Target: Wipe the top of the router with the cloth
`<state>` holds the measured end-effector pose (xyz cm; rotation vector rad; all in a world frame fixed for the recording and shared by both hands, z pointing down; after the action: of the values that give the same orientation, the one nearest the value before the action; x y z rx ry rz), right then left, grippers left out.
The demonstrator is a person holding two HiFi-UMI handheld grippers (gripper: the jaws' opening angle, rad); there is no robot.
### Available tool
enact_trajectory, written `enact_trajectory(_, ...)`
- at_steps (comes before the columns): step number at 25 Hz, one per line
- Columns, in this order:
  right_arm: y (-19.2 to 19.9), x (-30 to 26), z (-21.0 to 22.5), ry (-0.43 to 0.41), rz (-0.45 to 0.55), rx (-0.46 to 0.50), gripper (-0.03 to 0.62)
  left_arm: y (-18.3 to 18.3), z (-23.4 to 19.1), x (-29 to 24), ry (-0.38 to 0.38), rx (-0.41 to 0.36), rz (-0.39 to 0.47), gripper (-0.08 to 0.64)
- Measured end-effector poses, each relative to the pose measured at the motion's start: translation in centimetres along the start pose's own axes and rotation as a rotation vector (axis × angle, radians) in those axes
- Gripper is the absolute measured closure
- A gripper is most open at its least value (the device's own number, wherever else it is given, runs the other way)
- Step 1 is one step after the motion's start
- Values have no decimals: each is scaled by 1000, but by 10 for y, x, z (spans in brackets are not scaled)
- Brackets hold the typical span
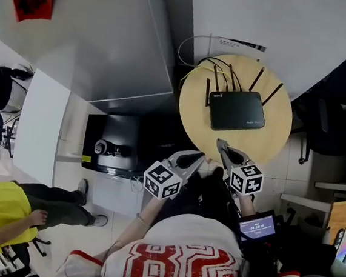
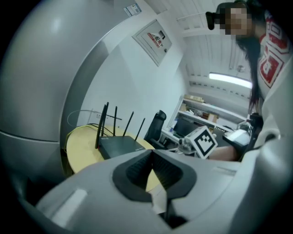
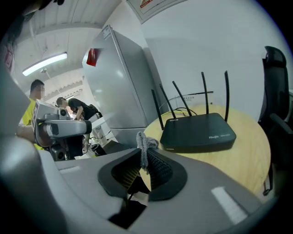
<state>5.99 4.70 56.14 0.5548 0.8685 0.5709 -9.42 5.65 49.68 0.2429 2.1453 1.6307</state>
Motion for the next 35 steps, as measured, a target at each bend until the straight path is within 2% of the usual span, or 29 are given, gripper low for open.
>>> enact_trajectory(5, 13, 32, 10, 50, 52, -46, 557, 0, 24, -11, 67, -20, -15, 560)
enact_trajectory(9, 26, 58, 15, 69, 79, -78, 557, 4, 46, -15, 91, -26, -30, 560)
enact_trajectory(14, 47, 98, 13, 72, 120, -79, 557, 6, 80, -11, 76, -47, -13, 560)
enact_trajectory(19, 81, 147, 3, 65, 123, -59, 557, 16, 134, 5, 36, -25, 12, 560)
enact_trajectory(26, 107, 186, -15, 33, 153, -33, 557, 34, 202, 37, 15, -38, -5, 560)
enact_trajectory(30, 119, 182, -40, -5, 152, -13, 557, 39, 212, 59, -4, -45, -14, 560)
enact_trajectory(35, 126, 171, -69, -14, 150, 5, 557, 37, 197, 77, 0, -45, -1, 560)
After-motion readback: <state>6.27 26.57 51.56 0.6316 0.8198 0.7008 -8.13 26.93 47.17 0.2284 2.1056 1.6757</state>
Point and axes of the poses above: the fingertips, and each gripper's own axes: x backward along the fingers, z to its right, y out of its underside, the point moved 6 cm from there along x, backward along the fingers, and after that the axes turned 15 degrees about -x, right-handed, at the moved point
